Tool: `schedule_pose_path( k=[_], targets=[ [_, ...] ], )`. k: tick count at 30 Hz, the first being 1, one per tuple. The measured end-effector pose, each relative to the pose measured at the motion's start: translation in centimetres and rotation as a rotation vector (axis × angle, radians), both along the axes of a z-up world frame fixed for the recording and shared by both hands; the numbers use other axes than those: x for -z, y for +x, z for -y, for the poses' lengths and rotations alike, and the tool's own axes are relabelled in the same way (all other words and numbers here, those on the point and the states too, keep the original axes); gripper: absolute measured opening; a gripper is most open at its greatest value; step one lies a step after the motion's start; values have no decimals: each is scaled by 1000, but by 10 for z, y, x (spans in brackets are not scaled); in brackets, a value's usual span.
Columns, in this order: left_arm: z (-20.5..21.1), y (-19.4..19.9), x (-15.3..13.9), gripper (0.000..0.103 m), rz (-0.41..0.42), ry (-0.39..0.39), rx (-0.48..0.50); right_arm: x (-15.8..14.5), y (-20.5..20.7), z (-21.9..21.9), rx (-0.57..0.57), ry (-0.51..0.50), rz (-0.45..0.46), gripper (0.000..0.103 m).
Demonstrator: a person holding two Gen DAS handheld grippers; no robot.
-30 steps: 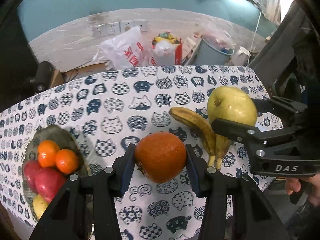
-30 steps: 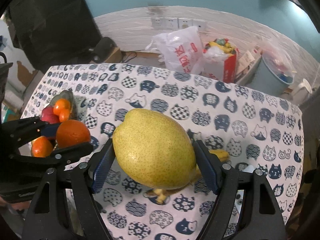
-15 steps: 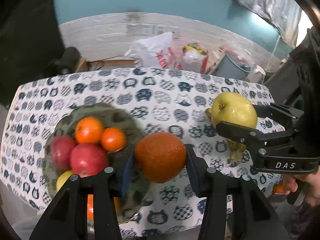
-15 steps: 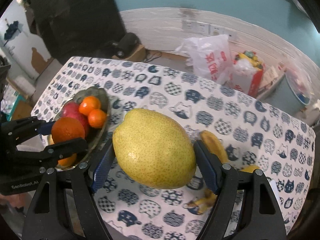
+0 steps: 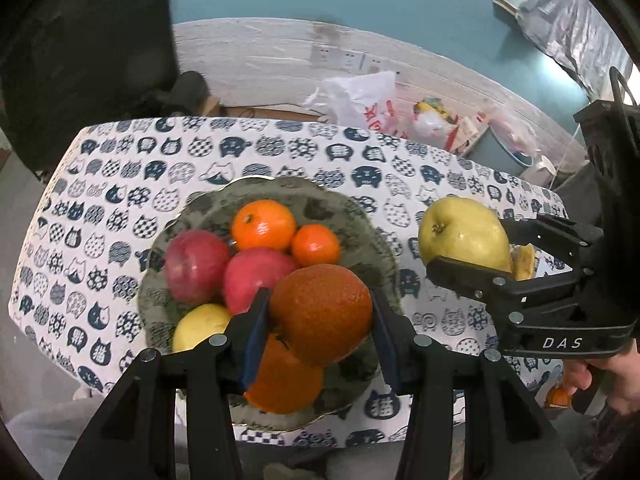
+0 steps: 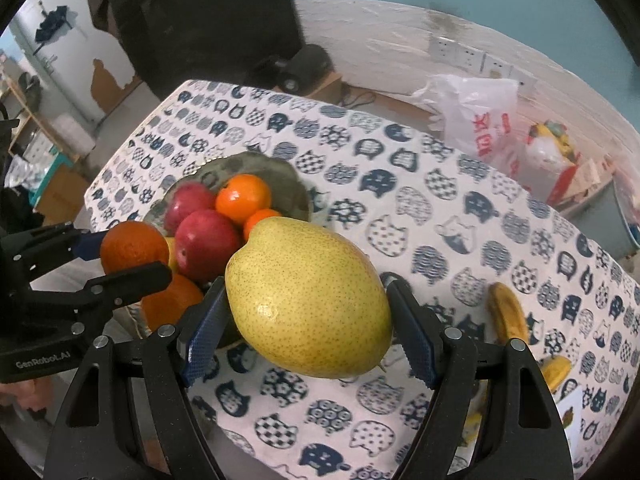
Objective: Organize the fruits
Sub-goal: 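Carry and lower the pear with the right tool while the left tool lowers the mandarin into the bowl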
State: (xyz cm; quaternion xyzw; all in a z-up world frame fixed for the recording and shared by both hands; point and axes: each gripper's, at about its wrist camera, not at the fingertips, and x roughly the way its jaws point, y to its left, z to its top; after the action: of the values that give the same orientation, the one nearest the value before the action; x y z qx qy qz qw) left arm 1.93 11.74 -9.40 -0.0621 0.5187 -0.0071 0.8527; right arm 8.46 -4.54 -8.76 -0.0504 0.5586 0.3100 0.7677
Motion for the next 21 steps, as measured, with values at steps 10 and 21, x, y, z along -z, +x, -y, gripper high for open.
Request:
schedule_pose_path(
  k=[10,21],
  targets=[
    [-29,-8,5,49,-12,-8,-52,12,-6,-38,-60,-10,-30,78],
    [-52,-7,20,49,-57,-36,-103,27,-15,-68,-127,-32,-51,78]
  ],
)
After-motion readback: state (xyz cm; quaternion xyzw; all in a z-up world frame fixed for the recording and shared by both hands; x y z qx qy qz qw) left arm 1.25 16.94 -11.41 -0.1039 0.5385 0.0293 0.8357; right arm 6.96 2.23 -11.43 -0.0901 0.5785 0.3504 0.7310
